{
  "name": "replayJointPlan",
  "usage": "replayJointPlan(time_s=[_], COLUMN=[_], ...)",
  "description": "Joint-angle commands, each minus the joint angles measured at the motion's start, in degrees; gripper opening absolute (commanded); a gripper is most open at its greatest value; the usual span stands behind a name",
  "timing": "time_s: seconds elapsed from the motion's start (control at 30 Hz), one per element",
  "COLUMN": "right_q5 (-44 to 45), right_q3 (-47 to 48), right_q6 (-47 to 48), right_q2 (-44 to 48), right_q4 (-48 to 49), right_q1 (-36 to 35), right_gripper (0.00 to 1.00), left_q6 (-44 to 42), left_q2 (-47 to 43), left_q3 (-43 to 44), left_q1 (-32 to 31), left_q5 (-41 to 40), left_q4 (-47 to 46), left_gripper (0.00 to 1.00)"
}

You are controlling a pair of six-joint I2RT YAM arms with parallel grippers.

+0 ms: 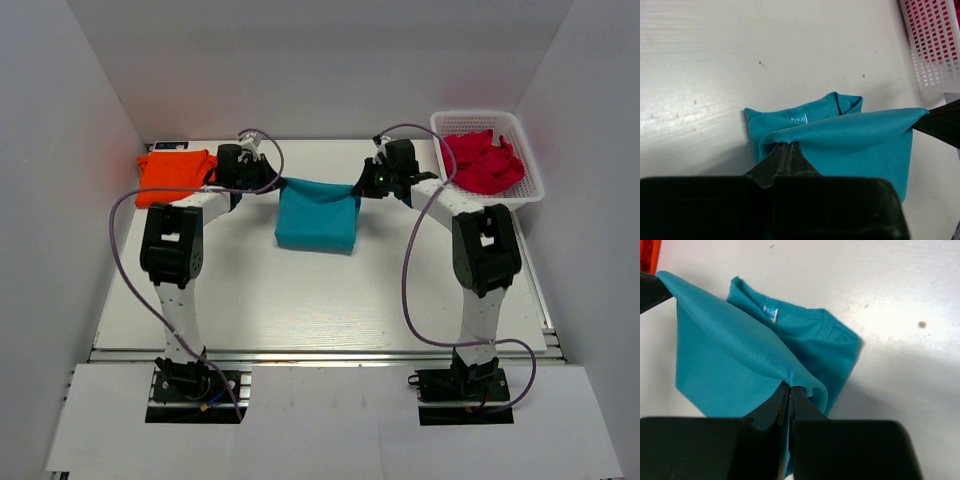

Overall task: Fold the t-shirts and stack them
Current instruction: Fold the long partially folded tshirt into a neat square

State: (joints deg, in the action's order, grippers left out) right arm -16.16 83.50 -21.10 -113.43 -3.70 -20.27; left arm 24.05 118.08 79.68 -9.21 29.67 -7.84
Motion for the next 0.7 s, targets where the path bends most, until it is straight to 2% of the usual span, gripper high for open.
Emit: replayJointPlan(time_s=[0.0, 0.23, 0.27, 0.3, 0.33, 0.37, 0.4, 0.43, 0.53, 0.67], right_q5=[2.9, 2.9, 2.5, 1.8, 0.9, 0.2, 0.3, 0.6, 0.4, -4.9], right_q3=[6.8, 14.1, 14.8, 15.6, 16.3, 17.6, 18.5, 21.8, 24.5, 20.1], right_q6=[-0.6, -2.7, -2.7, -3.2, -3.1, -2.7, -0.6, -0.1, 2.8, 2.7], right_q2=[-4.1, -13.7, -14.9, -15.2, -15.5, -16.4, -16.5, -16.5, -15.3, -9.4], right_q4=[4.6, 4.3, 4.8, 4.9, 4.9, 4.8, 4.2, 3.8, -1.6, -1.7], right_q1=[1.5, 3.2, 3.5, 3.7, 3.9, 3.9, 4.3, 4.4, 4.6, 3.8], right_gripper=[0.00, 0.00, 0.09, 0.24, 0.51, 0.64, 0.80, 0.90, 0.90, 0.90], left_q6=[1.0, 1.6, 2.1, 2.1, 2.1, 2.8, 3.4, 3.4, 2.8, 2.1], left_q2=[4.5, 14.4, 15.2, 15.8, 15.8, 16.3, 16.3, 16.3, 13.3, 7.7], left_q3=[6.4, 16.5, 17.5, 18.8, 18.8, 19.5, 20.2, 20.8, 21.6, 17.9], left_q1=[0.6, 0.6, 0.6, 0.6, 0.6, 0.6, 0.6, 0.6, 0.6, -0.2], left_q5=[3.6, 6.8, 6.8, 7.4, 7.4, 7.4, 6.7, 6.7, 5.9, 4.0], left_q4=[-2.9, -4.4, -4.4, -4.4, -4.4, -5.3, -5.3, -5.3, -3.4, -4.0], left_gripper=[0.00, 0.00, 0.01, 0.17, 0.30, 0.51, 0.72, 0.99, 1.00, 1.00])
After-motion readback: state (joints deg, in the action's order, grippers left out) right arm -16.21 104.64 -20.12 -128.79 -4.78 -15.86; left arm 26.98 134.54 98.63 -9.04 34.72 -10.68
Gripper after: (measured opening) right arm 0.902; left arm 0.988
